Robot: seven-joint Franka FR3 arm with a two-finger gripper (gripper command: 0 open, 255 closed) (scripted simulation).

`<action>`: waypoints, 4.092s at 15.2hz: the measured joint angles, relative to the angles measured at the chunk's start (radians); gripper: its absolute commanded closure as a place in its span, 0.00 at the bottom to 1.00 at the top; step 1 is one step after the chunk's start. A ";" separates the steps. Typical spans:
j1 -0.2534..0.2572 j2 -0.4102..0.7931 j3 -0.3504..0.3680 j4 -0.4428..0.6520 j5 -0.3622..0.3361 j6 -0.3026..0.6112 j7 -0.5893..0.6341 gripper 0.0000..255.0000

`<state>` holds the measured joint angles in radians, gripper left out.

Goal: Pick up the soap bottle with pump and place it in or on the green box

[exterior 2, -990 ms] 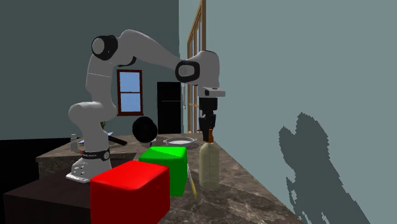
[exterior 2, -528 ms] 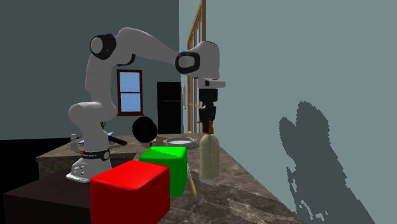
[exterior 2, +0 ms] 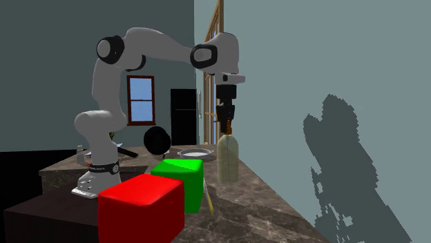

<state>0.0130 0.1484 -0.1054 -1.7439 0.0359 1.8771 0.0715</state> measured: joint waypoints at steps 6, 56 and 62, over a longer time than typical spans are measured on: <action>0.000 -0.010 0.000 0.068 -0.002 -0.078 0.002 1.00; -0.044 -0.529 -0.035 -0.161 -0.070 -0.365 -0.060 1.00; -0.046 -0.549 -0.036 -0.257 -0.073 -0.290 -0.060 1.00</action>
<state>-0.0330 -0.4001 -0.1418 -2.0005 -0.0374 1.5875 0.0116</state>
